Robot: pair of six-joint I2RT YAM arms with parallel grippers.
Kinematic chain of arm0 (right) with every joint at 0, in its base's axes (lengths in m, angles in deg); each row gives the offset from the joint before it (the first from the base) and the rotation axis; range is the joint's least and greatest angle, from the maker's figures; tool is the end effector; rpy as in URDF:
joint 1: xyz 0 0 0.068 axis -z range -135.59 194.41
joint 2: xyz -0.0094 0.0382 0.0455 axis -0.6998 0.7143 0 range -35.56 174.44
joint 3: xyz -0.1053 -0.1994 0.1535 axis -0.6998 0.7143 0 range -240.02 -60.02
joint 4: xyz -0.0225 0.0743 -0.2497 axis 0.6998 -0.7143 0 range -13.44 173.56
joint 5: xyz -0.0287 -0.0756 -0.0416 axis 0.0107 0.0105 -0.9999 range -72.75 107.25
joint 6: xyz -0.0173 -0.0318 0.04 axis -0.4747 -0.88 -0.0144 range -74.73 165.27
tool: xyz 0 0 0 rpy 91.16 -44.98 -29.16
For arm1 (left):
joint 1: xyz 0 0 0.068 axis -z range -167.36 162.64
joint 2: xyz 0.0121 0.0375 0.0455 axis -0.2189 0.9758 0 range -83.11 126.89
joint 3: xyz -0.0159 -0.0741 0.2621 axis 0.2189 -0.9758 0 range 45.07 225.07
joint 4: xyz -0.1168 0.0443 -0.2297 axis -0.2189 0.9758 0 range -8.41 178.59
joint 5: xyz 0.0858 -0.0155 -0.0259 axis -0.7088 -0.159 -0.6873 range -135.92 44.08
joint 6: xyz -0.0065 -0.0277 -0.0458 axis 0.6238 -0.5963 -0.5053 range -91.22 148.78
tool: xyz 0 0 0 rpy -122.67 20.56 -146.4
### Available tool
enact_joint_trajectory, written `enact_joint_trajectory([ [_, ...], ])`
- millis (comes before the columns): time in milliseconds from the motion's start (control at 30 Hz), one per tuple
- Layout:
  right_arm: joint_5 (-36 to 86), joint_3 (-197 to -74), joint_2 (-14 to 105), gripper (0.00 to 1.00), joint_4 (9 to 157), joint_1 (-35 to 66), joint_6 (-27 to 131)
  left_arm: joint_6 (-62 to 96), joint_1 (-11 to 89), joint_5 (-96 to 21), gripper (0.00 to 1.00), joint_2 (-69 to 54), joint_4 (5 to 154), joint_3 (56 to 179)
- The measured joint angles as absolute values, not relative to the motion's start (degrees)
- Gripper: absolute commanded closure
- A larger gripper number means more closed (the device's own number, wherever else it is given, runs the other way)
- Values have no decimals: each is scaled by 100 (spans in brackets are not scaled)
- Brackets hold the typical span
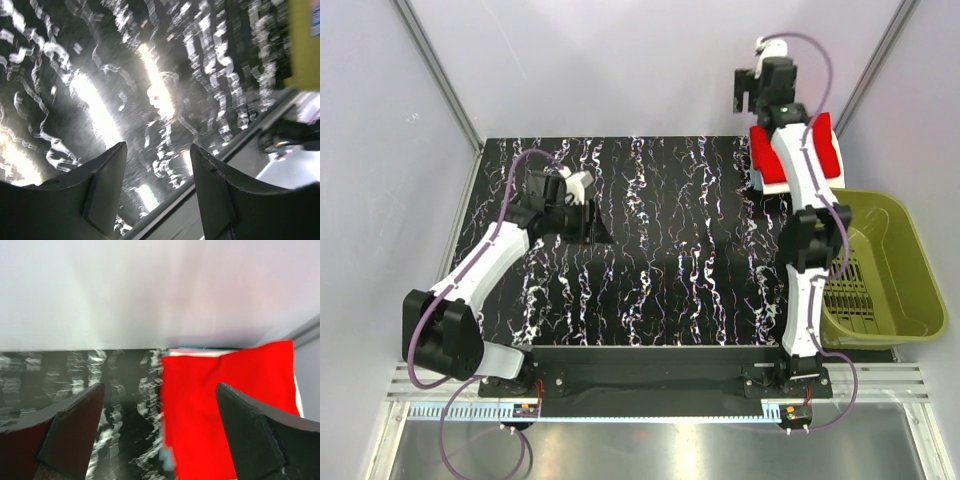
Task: Fold and stack the t-shirts
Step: Neatly place the folded tshirt to the corner
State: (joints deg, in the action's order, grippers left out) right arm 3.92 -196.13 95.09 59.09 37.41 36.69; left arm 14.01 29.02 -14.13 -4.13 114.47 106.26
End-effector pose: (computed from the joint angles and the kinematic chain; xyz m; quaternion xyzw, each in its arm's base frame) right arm 0.5299 0.0568 0.3615 -0.0429 0.8103 -0.1024 0.5753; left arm 0.2703 -0.0990 0.2743 0.1049 0.9043 -0.3353 0.2426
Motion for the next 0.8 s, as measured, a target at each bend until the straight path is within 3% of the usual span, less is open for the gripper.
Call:
enact_joint_trajectory([
  [100,548,-19637,8667,0,5063,3719,4366,1167,2835,-1146,39,-423,11355,11028],
  [200,884,-18754,7279,1,4508,3717,5217,863,2789,-871,36,-548,11095,11572],
  [267,1426,-17808,6123,0,4226,3723,5732,630,2747,-661,26,-697,10903,11920],
  [367,2300,-16424,4521,1,4186,3708,6390,276,2682,-344,3,-1079,10427,12108],
  [400,2552,-15928,3990,0,4182,3701,6613,144,2655,-230,1,-1252,10306,12105],
  [600,3457,-14075,1935,0,4044,3690,7356,-339,2594,43,1,-2273,9771,11795],
  [800,3509,-13856,1588,1,3800,3690,7514,-273,2594,-130,1,-3140,9902,11461],
])
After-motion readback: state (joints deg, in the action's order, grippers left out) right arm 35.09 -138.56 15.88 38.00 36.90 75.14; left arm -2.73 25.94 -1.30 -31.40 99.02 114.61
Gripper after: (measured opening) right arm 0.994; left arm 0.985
